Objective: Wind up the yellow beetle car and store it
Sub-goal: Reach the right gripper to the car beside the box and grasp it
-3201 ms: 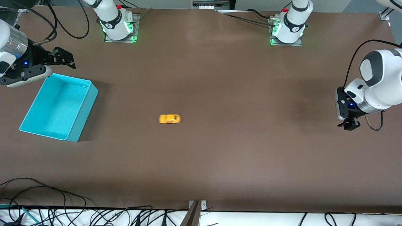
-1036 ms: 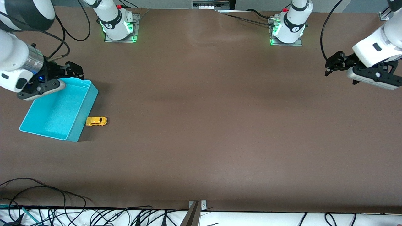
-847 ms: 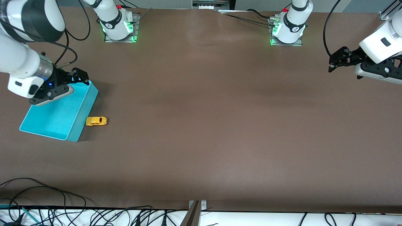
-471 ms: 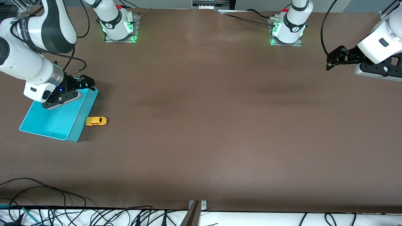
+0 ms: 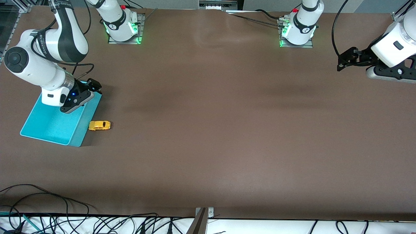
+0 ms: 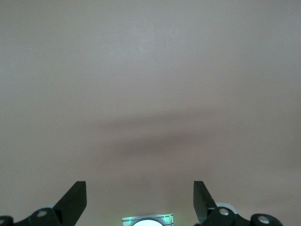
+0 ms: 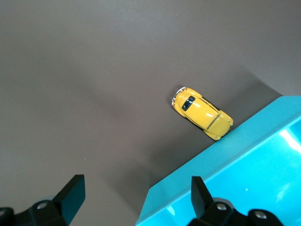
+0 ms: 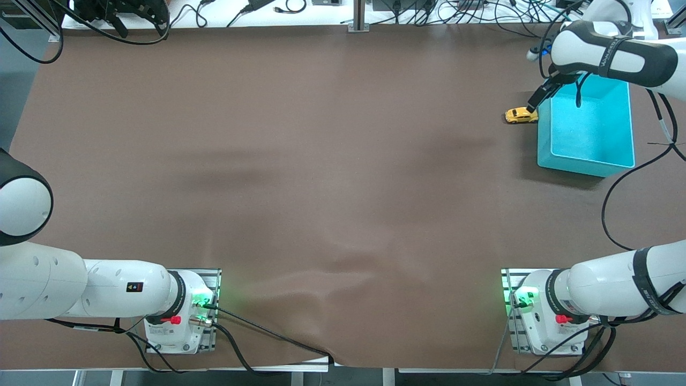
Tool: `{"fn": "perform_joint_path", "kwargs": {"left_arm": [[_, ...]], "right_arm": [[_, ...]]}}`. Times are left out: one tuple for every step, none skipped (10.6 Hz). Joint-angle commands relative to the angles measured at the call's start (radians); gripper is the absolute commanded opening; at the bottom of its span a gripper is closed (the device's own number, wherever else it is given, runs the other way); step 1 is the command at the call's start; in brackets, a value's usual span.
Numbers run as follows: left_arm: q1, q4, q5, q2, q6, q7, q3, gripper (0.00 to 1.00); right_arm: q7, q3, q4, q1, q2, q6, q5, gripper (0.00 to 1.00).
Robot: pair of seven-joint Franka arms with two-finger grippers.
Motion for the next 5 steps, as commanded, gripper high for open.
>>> {"fn": "perform_joint_path", "kwargs": {"left_arm": [[0.0,0.037,0.009,0.015,-0.028,-0.009,-0.005,1.0],[-0.002,0.037,0.008,0.017,-0.028,-0.012,-0.006,1.0],[0.0,0.037,0.003,0.009,-0.031,-0.012,0.0,1.0],[0.0,0.037,-0.005,0.009,-0.032,-0.012,-0.005,1.0],[-0.002,0.048,-0.005,0.009,-0.032,-0.014,-0.012,1.0]], "right_arm": [[-0.194,0.007,-0.044,-0.023,0.017,0.095,-0.003,1.0],[-0.271,0.008,-0.047,-0.03,0.04,0.133,-0.003,1.0],[-0.347,0.008,-0.047,-0.034,0.069,0.167,-0.003,1.0],[-0.447,0.008,-0.047,-0.043,0.1,0.213,-0.003,1.0],[-0.524,0.008,-0.047,-0.05,0.132,0.26,-0.003,1.0]]}}
